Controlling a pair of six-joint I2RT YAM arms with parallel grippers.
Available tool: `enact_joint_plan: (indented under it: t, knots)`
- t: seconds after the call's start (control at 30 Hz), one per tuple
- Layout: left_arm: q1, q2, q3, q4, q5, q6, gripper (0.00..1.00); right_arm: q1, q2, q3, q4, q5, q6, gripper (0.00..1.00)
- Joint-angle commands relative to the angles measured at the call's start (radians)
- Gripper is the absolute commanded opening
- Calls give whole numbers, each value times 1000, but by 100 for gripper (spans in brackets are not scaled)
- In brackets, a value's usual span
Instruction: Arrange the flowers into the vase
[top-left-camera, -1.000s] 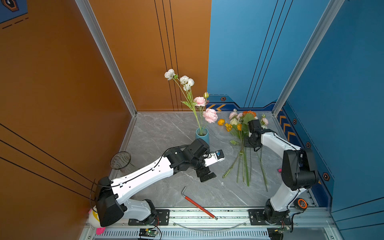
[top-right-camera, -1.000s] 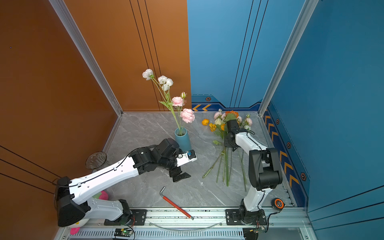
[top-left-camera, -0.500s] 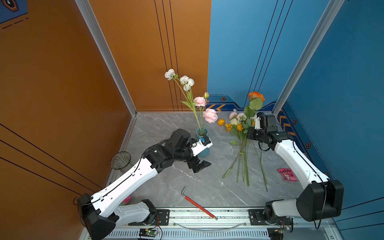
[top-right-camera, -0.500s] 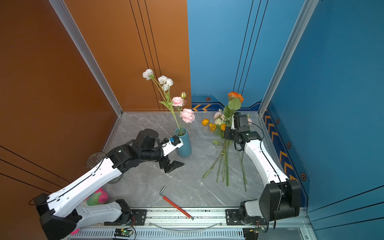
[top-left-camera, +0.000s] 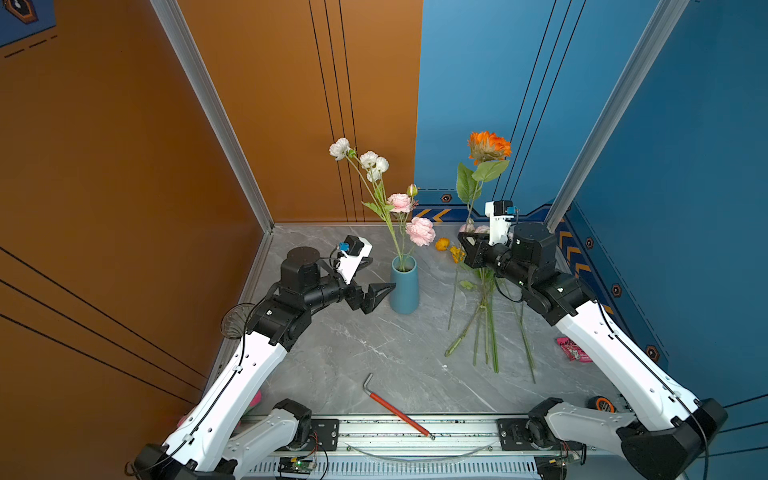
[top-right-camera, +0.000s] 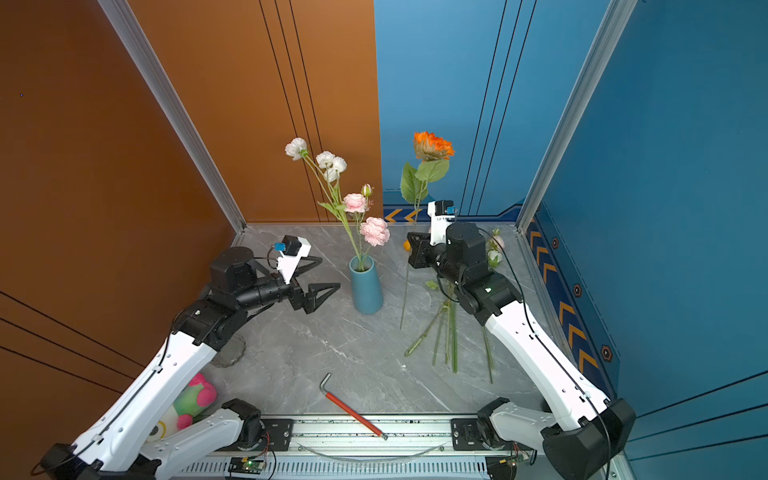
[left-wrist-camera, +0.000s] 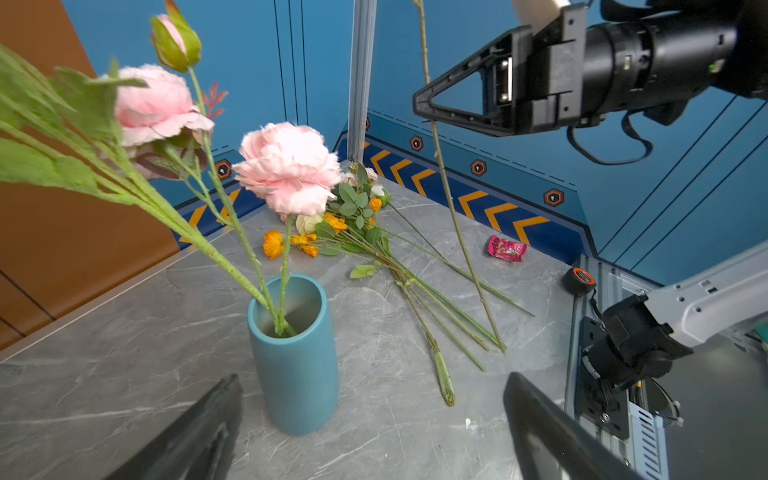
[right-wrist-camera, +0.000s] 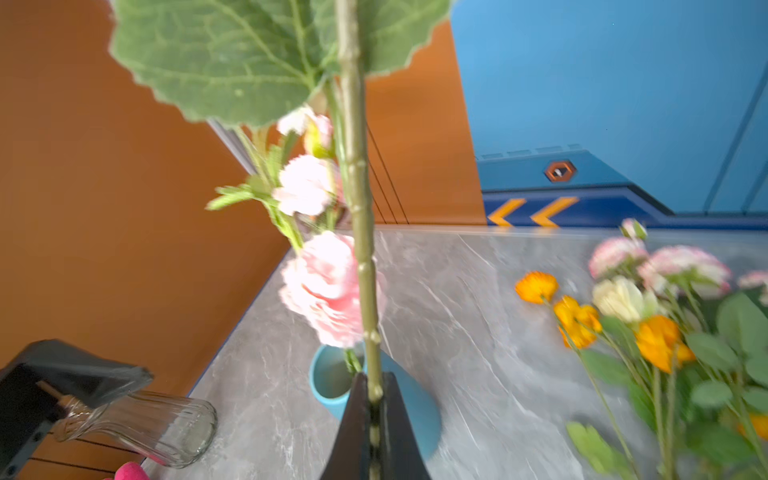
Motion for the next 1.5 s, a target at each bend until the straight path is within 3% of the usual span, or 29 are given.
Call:
enact_joint_plan:
  t: [0.0,0.2,0.3,0.43,0.6,0.73,0.9,1.13,1.47]
  knots:
    - [42,-21,-5,96,63,-57,98,74,19,63,120,82,-87,0]
    - [52,-70,16,-78,-34,-63,98,148,115,149,199,129,-129,0]
    - [58,-136,-72,-82,12,-63,98,202,145,160,242,152,-166,0]
    - [103,-206,-181,67,86,-127,98,272,176,163,297,213,-273,0]
    - [200,-174,-222,225,192,-251,98,367,200,167,432,339,-432,0]
    - [230,-151,-215,227,214,-274,98,379,261,255,448,358,-482,0]
    - [232,-159,-233,259,215,-283,98,406,342,255,611,411,-644,0]
    - [234,-141,-230,268,235,-298,98,418,448,289,663,472,-770,0]
    - [235,-135,-231,279,247,-310,98,415,506,226,688,511,-826,0]
